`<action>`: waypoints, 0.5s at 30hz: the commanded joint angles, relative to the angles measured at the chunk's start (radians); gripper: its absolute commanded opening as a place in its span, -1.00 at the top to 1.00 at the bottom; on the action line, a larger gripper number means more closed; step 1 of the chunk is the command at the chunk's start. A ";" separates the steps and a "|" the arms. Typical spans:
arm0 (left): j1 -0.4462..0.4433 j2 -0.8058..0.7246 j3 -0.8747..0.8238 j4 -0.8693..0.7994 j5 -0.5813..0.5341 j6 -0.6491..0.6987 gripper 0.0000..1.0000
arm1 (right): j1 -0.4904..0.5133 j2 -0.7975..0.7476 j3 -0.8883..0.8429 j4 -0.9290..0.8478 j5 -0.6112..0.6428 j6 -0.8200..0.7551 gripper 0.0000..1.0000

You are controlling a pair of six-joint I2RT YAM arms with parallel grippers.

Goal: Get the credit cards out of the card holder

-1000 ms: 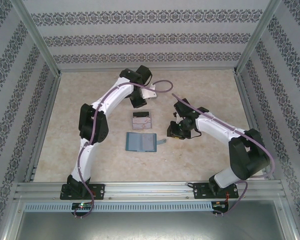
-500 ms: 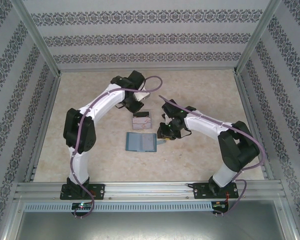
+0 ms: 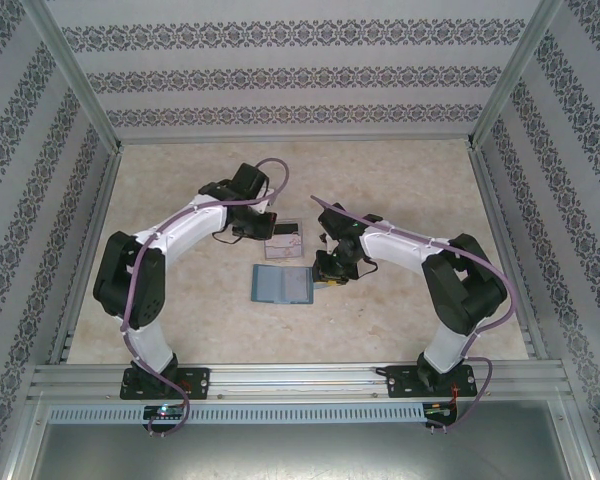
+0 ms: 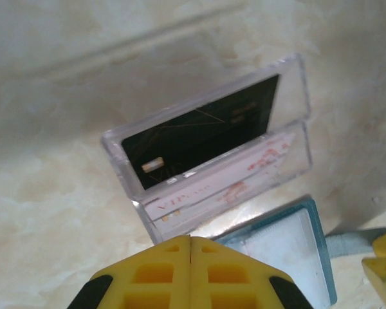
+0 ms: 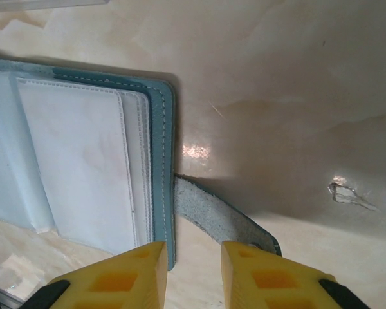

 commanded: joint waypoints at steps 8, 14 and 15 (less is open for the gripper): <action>-0.023 0.000 0.051 -0.069 0.032 -0.165 1.00 | 0.009 0.063 0.020 -0.005 0.054 -0.008 0.43; -0.064 -0.036 -0.028 -0.027 0.070 -0.265 1.00 | 0.007 0.078 0.006 -0.002 0.065 -0.010 0.44; -0.077 -0.039 -0.037 -0.020 0.081 -0.276 1.00 | 0.008 0.080 0.001 0.002 0.065 -0.011 0.44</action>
